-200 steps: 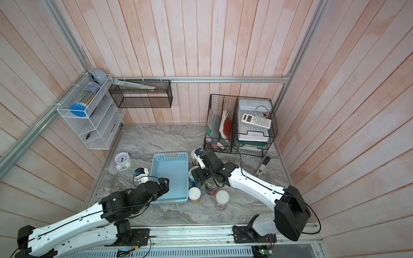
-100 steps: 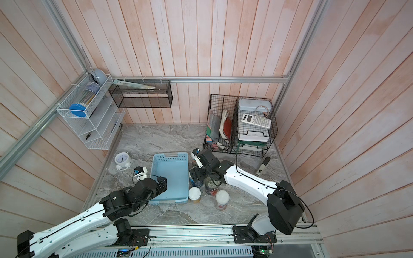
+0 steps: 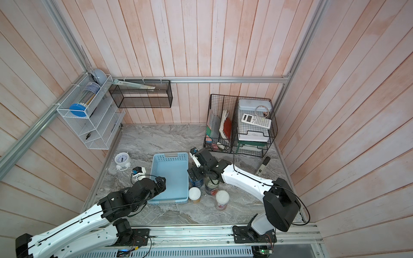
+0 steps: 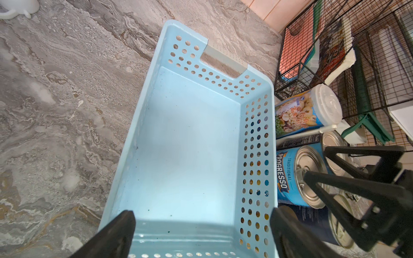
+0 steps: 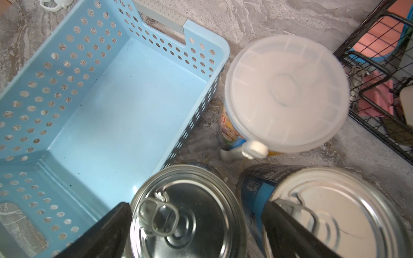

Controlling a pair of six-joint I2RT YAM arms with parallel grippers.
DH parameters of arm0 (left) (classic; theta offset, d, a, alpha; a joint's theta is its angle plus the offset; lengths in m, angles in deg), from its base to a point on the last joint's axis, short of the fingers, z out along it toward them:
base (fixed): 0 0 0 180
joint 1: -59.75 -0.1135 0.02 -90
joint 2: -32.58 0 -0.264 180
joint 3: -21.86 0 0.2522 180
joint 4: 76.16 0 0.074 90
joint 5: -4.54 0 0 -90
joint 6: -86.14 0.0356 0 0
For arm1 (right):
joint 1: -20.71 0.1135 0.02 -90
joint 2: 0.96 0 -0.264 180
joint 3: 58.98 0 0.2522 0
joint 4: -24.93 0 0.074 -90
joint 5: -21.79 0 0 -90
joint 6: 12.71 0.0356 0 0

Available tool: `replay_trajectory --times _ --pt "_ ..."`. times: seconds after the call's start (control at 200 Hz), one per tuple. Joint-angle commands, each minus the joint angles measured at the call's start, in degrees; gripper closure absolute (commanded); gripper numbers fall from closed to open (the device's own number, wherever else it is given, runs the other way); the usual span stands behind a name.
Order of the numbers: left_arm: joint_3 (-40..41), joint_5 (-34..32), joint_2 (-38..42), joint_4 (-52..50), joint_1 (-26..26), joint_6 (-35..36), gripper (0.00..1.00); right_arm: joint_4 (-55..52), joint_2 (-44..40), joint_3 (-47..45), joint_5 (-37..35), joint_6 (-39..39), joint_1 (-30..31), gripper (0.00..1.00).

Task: Put the canned food in the basket
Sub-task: Pick up the canned food from the center of the board.

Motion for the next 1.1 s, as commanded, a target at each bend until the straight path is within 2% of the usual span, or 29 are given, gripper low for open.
replay_trajectory --times 0.0,0.405,0.54,0.77,1.095 --pt "1.37 1.14 -0.14 1.66 -0.28 0.99 0.00 -1.41 -0.09 1.62 -1.32 -1.21 1.43 0.02" --pt "2.57 1.60 -0.86 3.00 -0.26 0.88 0.00 0.91 0.72 1.22 -1.46 -4.19 2.10 0.02" --pt "3.11 1.60 -0.18 2.79 -0.37 0.53 0.00 -1.24 2.73 1.90 -3.22 -5.33 2.09 0.02" --pt "3.41 1.50 0.22 2.70 -0.37 0.31 0.00 -7.62 7.41 6.13 -1.80 -5.12 2.10 0.02" --pt "3.94 1.48 0.83 2.52 -0.39 0.40 0.00 -7.55 6.57 2.92 -3.86 -4.03 2.16 0.02"
